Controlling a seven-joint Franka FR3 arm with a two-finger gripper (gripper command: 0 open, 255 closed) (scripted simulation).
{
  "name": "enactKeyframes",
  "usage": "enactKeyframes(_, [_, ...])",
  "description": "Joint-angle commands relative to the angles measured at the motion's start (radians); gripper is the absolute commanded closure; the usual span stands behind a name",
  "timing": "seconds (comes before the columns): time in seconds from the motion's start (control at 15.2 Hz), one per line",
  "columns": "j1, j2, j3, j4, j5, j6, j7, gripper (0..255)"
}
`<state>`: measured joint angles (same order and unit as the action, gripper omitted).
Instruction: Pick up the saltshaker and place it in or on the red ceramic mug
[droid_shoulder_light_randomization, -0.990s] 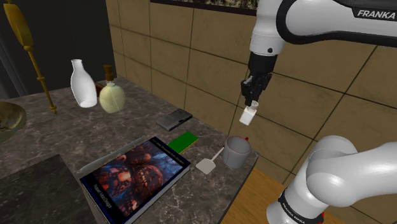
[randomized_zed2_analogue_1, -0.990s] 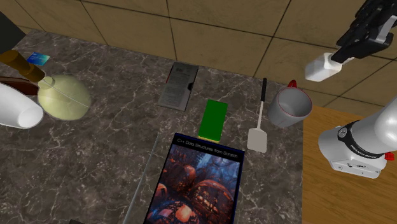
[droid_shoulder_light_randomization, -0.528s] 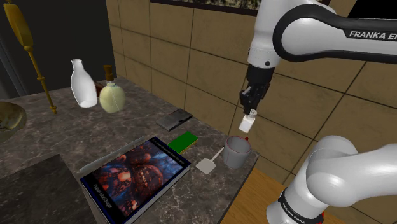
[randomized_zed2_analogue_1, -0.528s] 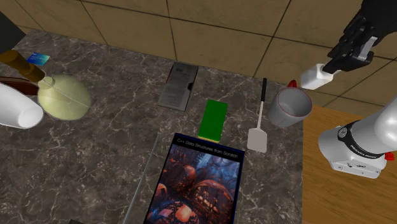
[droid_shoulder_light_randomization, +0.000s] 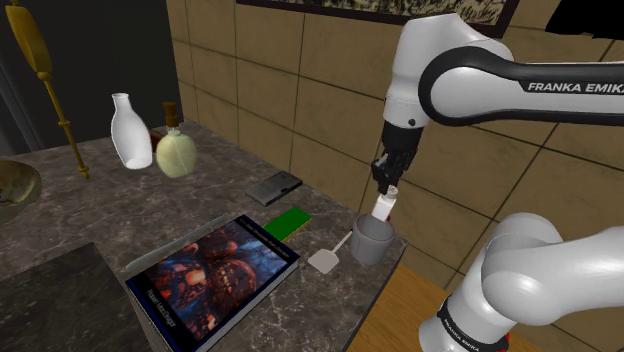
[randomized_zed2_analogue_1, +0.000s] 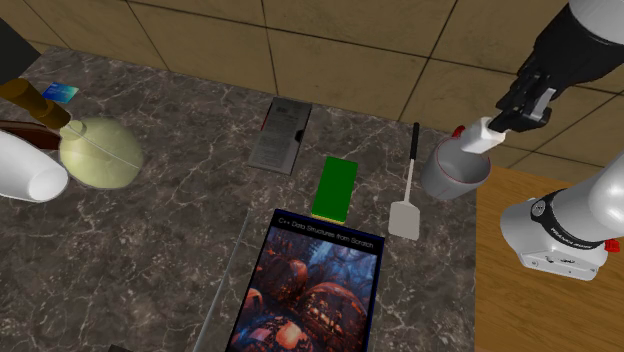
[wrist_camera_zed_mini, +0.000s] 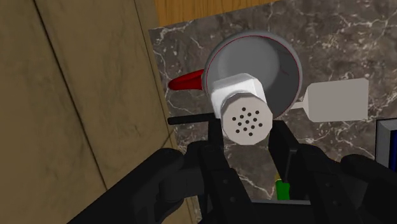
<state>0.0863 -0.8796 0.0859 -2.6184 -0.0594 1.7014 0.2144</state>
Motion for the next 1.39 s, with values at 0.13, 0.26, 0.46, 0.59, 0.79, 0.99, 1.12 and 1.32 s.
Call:
enactKeyframes(0.13, [0.002,-0.002,0.002,-0.056,0.001,0.055,0.006,255])
enactKeyframes(0.26, [0.002,0.0,0.003,-0.09,0.002,0.09,0.009,255])
enactKeyframes(0.46, [0.002,0.0,0.003,-0.09,0.002,0.09,0.009,255])
enactKeyframes(0.59, [0.002,0.0,0.003,-0.09,0.002,0.09,0.009,255])
enactKeyframes(0.79, [0.002,0.0,0.003,-0.09,0.002,0.089,0.009,255])
enactKeyframes(0.99, [0.002,0.0,0.003,-0.09,0.002,0.089,0.009,0])
enactKeyframes(1.12, [0.002,0.0,0.003,-0.09,0.002,0.089,0.009,0])
enactKeyframes(1.32, [0.004,0.002,0.007,-0.021,0.005,0.024,0.009,0])
